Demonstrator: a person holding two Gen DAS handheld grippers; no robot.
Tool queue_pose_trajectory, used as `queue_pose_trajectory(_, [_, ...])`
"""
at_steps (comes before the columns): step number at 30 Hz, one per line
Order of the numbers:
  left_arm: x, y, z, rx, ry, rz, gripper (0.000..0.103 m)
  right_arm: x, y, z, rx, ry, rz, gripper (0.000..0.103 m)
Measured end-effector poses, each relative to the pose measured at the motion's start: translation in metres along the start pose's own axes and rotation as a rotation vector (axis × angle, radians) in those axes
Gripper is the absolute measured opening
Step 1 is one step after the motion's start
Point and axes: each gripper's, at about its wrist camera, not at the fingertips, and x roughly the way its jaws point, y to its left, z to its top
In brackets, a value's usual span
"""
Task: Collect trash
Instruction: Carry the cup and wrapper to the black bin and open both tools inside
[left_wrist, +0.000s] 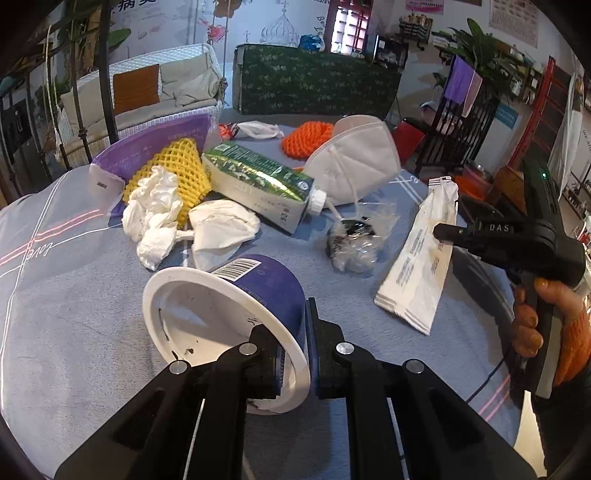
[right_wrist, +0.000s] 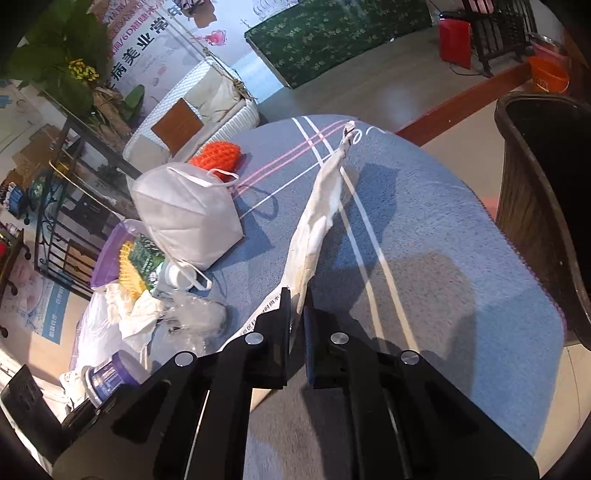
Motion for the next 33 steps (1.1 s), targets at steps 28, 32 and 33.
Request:
queue_pose_trajectory(28, [0.038, -0.198, 0.069, 0.241, -0.056, -0.426, 0.008, -0.167, -0.127, 0.089, -0.131, -0.371, -0.514, 0.003])
queue_pose_trajectory(32, [0.053, -0.225, 0.077, 0.270, -0.038, -0.457, 0.008, -0.126, -0.155, 0.096, -0.136, -0.267, -0.579, 0.003])
queue_pose_trajectory(33, [0.058, -0.232, 0.079, 0.277, -0.030, -0.465, 0.008, -0.111, -0.162, 0.095, -0.146, -0.232, -0.599, 0.003])
